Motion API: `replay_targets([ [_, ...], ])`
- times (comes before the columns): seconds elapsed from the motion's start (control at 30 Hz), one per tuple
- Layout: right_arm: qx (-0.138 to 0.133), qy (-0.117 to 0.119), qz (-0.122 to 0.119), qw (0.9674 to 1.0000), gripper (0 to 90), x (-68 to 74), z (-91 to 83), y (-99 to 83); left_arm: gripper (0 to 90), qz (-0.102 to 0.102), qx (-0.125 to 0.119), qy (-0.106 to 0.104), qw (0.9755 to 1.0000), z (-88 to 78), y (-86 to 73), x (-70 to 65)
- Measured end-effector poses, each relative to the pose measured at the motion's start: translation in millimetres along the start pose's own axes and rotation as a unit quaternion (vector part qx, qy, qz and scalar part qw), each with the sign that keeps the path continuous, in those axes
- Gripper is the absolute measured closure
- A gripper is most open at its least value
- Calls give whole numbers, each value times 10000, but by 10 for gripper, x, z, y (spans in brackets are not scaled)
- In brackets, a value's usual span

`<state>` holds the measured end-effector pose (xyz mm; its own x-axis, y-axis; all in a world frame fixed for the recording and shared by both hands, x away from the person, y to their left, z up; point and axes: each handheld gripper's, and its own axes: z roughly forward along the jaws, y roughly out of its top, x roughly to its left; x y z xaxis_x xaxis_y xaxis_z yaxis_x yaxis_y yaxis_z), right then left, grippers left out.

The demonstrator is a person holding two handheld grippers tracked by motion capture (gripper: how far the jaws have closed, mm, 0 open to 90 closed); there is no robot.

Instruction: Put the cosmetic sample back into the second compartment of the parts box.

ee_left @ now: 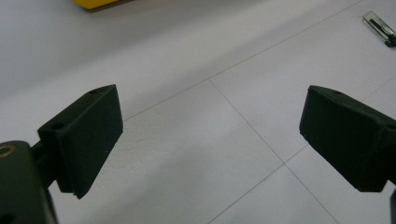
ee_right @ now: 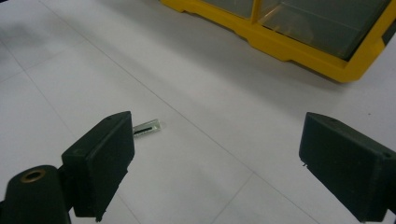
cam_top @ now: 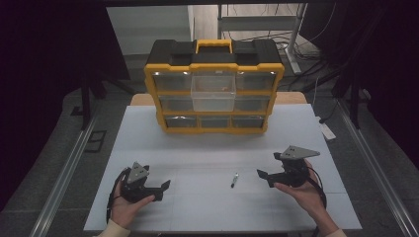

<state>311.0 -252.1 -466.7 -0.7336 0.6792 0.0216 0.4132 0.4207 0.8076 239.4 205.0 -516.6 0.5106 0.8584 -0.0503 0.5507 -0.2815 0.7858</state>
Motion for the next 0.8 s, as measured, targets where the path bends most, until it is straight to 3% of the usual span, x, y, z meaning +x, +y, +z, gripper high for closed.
replay_targets([
  [0.4,351,123,-147,9992,97,94,179,47,68,7,-2,-9,10000,5,3,1],
  [0.8,696,303,-390,9964,75,253,418,118,69,21,1,-22,10000,7,3,-5],
])
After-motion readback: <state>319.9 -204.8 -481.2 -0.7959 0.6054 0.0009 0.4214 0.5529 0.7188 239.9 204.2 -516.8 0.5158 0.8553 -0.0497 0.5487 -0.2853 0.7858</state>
